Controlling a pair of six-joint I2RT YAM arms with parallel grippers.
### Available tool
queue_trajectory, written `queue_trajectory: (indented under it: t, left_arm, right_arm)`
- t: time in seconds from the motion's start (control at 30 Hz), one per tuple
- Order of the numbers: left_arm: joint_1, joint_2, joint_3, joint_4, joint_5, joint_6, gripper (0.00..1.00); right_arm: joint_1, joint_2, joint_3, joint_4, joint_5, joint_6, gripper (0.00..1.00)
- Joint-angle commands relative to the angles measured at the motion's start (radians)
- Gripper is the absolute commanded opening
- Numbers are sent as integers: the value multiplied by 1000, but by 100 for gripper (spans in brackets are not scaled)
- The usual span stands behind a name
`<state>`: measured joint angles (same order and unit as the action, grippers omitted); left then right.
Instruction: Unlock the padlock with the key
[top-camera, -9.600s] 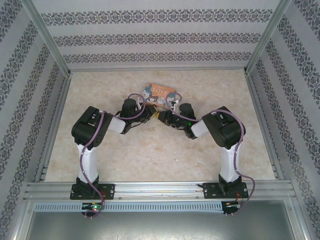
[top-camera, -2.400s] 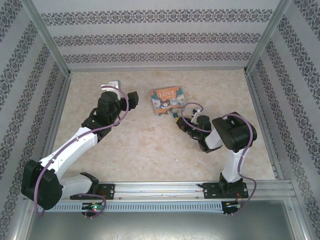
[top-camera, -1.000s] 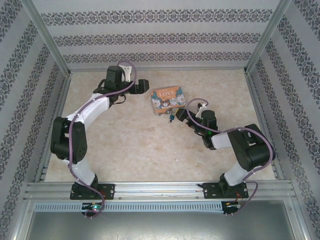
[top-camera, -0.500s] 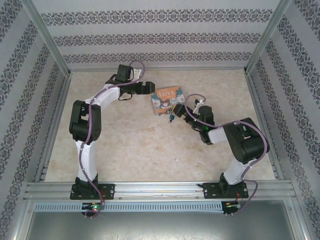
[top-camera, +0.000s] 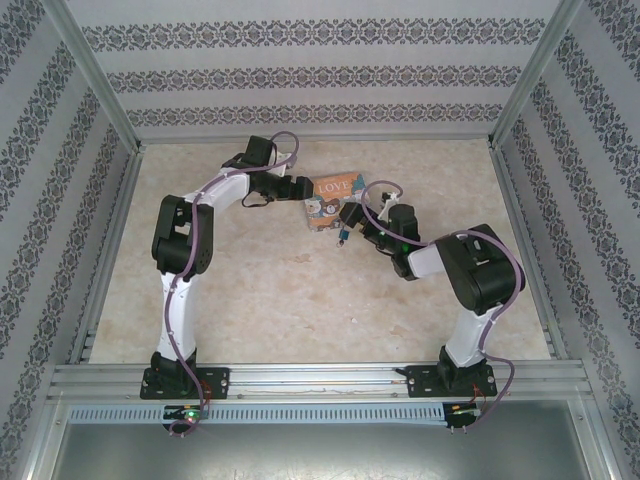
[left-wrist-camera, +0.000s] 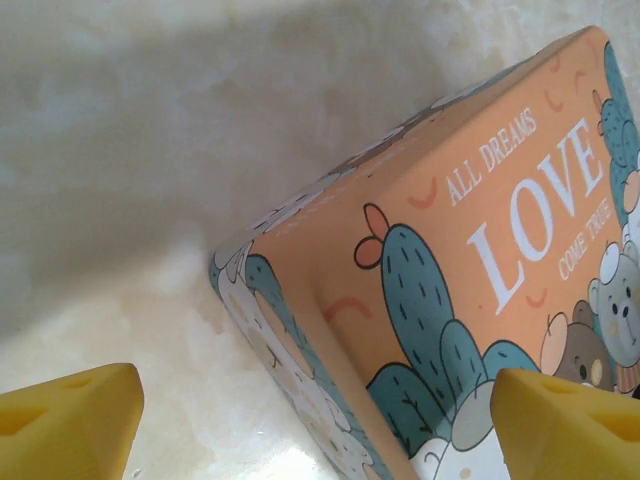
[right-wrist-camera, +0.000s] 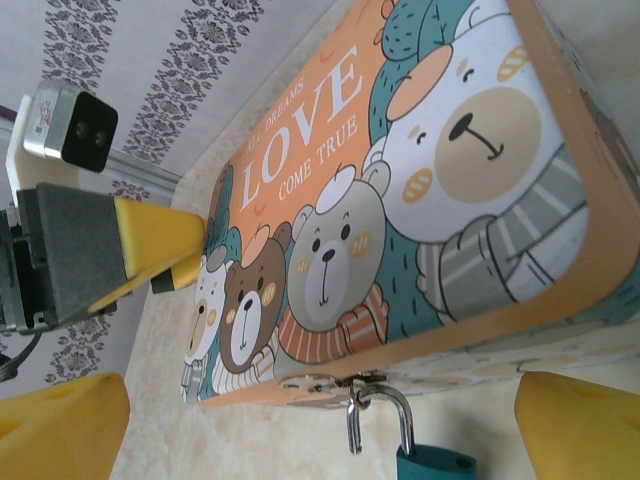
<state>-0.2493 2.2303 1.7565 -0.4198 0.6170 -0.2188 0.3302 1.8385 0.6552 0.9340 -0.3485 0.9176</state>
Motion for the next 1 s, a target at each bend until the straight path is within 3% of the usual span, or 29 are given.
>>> queue_trajectory:
  t: [0.0,0.47,0.97]
  left_arm:
    - [-11,-2,-28,-53,-21,40,89]
    - [-15,-94,-260,18,-54,-4,89]
    - [13,-251,-264,143,-73,-88,89]
  right_arm:
    - [6,20,33,11,-5,0,98]
    - [-22,47,123,-44,-63,-74,98]
    - [-28,-97,-47,-76,33,-98,98]
